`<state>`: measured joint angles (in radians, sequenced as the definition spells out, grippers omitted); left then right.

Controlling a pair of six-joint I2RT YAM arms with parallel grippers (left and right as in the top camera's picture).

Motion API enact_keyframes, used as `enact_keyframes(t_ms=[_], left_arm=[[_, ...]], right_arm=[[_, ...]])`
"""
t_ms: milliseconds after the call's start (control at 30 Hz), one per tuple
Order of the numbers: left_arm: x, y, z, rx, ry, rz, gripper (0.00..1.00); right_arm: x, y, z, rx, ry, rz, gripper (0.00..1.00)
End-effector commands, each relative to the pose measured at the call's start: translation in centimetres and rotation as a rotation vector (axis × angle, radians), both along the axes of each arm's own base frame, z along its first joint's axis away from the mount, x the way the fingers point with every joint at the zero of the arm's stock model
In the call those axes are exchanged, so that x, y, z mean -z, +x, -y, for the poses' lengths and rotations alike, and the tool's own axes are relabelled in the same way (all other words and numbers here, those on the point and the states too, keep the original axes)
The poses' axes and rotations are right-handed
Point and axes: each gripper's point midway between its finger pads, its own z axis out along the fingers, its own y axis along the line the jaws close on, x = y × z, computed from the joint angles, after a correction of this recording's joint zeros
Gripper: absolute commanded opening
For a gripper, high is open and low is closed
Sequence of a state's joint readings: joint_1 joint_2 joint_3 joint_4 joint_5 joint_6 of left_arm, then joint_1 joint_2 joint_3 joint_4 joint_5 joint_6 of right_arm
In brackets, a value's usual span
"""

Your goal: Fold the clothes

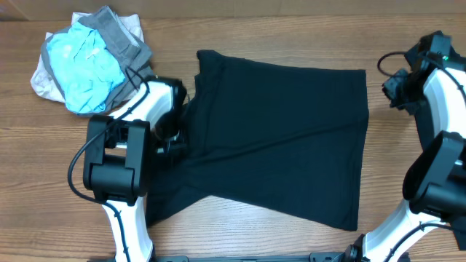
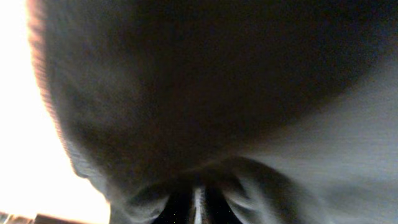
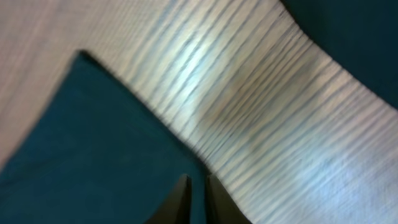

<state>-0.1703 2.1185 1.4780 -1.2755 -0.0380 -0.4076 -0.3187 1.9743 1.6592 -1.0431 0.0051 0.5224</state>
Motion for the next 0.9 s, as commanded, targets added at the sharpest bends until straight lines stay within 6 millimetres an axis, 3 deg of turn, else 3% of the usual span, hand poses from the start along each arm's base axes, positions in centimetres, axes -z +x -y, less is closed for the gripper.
enact_keyframes(t_ms=[0, 133, 267, 467, 567, 700, 867], left_arm=[[-5.2, 3.9, 0.3, 0.023, -0.018, 0.200, 0.15], [-8.3, 5.7, 2.0, 0.030, -0.116, 0.307, 0.28], [-8.5, 6.2, 4.0, 0.074, -0.215, 0.326, 0.27], [-6.7, 7.1, 6.0, 0.111, -0.237, 0.326, 0.22], [-5.2, 7.0, 6.1, 0.109, -0.237, 0.289, 0.19], [-3.1, 7.5, 5.9, 0.102, -0.227, 0.267, 0.15], [-1.6, 8.7, 4.7, 0.083, -0.200, 0.287, 0.14]], right_arm=[[-6.3, 1.1, -2.2, -0.016, 0.087, 0.161, 0.15], [-9.6, -0.2, -5.7, -0.090, 0.222, 0.219, 0.24], [-9.5, -2.2, -8.9, -0.210, 0.259, 0.147, 0.27], [-5.3, -4.8, -13.1, -0.302, 0.261, -0.024, 0.25], [-2.7, -6.3, -14.9, -0.326, 0.279, -0.094, 0.17], [0.4, -8.3, -15.8, -0.309, 0.302, -0.168, 0.09], [3.6, -11.0, -16.0, -0.293, 0.322, -0.252, 0.09]])
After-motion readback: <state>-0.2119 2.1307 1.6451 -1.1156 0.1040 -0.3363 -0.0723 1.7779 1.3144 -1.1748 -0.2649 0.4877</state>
